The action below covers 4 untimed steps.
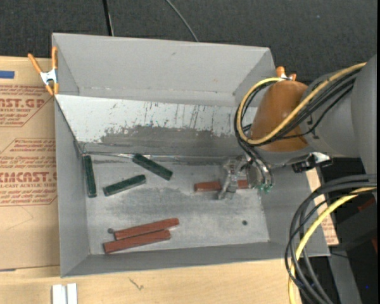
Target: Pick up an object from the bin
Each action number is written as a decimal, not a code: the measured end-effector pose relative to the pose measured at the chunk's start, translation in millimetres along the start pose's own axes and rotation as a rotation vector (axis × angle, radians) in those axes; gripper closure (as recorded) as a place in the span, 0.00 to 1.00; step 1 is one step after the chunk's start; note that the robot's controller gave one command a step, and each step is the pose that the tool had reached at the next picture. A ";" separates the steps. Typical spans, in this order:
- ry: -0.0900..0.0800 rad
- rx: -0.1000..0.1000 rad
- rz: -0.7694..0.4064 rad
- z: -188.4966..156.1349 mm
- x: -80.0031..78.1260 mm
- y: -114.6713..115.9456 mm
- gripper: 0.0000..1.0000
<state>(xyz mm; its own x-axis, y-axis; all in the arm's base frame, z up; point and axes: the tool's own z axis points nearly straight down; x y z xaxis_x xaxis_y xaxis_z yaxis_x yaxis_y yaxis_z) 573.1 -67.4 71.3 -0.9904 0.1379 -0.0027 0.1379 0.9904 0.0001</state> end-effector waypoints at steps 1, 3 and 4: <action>0.000 -0.001 -0.005 -198.3 -3.2 -22.4 1.00; 0.003 0.000 0.117 -134.3 32.2 -40.8 0.00; 0.001 0.000 0.116 -135.1 31.7 -40.7 0.00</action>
Offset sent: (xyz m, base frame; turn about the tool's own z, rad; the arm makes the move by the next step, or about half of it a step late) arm 0.0000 0.0000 0.0000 0.0000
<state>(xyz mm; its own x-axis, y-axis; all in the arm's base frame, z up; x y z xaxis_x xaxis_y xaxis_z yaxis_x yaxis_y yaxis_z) 535.8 -103.3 206.4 -0.9677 0.2520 -0.0015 0.2520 0.9677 0.0002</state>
